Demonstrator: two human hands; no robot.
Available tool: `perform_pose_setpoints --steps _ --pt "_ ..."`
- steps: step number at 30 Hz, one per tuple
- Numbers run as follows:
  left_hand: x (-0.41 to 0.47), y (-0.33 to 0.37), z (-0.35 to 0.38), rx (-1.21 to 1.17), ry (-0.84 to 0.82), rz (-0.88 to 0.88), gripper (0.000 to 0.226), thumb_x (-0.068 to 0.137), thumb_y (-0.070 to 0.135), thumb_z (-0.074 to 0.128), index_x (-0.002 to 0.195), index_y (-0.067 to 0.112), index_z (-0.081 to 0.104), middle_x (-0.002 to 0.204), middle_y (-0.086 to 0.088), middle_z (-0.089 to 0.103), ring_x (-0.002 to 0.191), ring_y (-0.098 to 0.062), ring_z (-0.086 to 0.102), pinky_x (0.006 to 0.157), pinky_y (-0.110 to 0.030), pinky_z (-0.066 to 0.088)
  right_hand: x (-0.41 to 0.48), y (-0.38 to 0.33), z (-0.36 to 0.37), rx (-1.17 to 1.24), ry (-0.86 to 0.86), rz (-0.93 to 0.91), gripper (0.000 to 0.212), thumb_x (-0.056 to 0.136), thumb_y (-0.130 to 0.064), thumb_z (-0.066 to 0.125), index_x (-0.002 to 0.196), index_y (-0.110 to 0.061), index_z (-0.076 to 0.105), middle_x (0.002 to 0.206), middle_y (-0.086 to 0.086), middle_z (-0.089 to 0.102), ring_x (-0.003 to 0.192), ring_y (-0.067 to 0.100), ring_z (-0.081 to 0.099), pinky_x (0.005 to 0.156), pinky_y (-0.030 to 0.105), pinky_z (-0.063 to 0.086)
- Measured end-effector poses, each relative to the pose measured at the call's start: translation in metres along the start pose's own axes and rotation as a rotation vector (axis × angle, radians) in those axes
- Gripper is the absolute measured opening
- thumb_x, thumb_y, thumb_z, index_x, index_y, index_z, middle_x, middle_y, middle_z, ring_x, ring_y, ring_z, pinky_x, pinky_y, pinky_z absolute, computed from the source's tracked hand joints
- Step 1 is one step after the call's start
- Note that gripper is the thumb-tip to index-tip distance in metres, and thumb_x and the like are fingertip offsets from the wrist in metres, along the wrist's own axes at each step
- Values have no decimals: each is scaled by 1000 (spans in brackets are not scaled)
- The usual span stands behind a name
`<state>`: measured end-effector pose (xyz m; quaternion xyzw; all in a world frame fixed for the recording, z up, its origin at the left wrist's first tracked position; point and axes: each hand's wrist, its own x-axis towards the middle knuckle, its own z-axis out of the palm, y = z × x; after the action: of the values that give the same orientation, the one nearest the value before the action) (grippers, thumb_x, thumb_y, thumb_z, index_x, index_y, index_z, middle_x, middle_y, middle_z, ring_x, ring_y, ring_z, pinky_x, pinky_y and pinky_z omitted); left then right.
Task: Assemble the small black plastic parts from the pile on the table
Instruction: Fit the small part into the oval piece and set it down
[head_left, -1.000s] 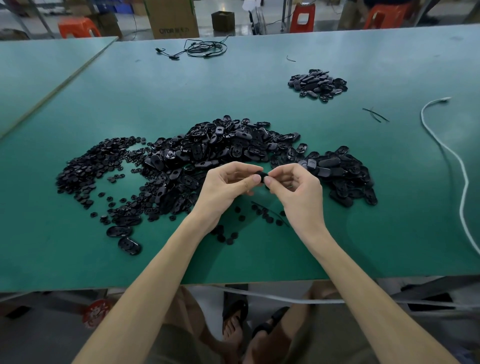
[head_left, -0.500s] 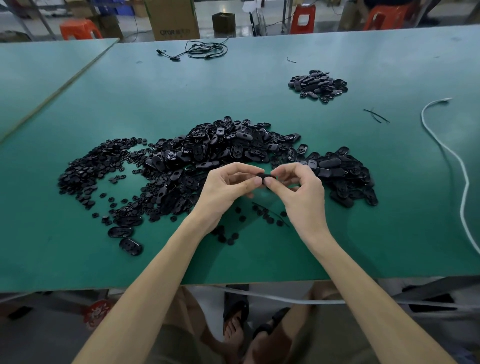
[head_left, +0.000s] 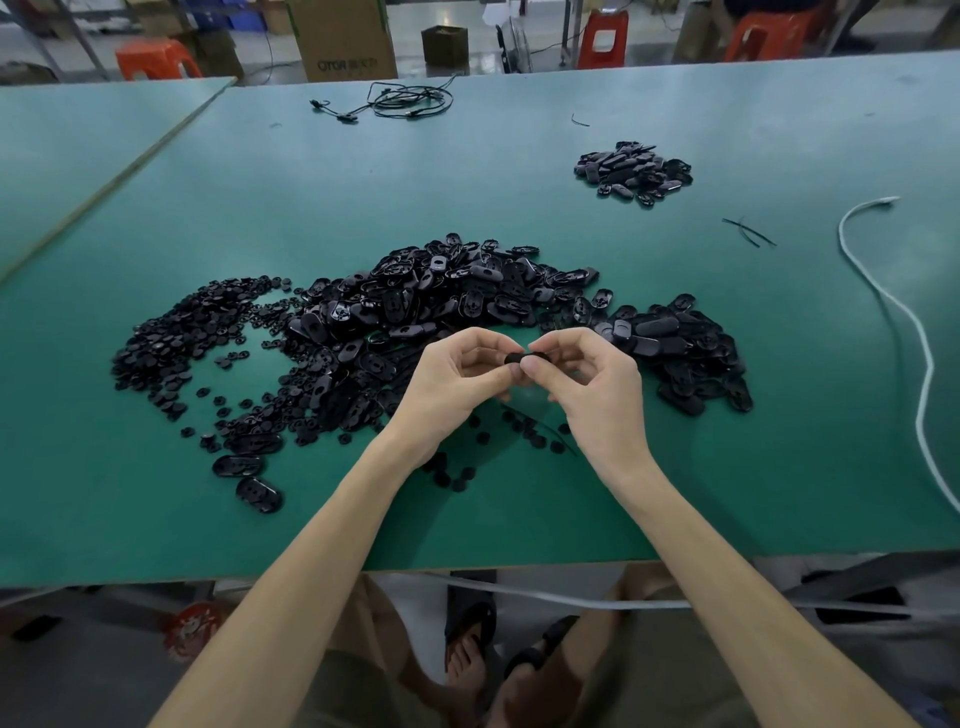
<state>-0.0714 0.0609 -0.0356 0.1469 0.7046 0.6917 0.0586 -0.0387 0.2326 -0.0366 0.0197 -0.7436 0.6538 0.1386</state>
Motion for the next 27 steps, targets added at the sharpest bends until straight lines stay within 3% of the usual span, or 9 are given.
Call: perform_pose_setpoints --steps 7,21,27 --pt "0 0 1 21 3 2 15 93 2 75 107 -1 70 91 -6 76 82 -13 73 71 -23 57 -1 -1 0 27 -20 -10 13 93 -9 77 102 -19 78 89 -4 78 82 12 74 75 26 58" --pt "-1 2 2 49 -10 -7 15 94 6 75 106 -2 70 91 -11 76 82 -17 72 71 -25 57 0 1 0 -15 -16 -22 16 96 -10 73 105 -21 79 102 3 75 88 20 73 78 35 60" --pt "-1 5 3 74 -24 -4 12 96 5 72 106 -2 70 92 -17 75 85 -21 71 74 -26 57 0 0 0 -5 -22 -32 17 95 -6 74 103 -20 79 101 8 73 82 18 74 78 34 60"
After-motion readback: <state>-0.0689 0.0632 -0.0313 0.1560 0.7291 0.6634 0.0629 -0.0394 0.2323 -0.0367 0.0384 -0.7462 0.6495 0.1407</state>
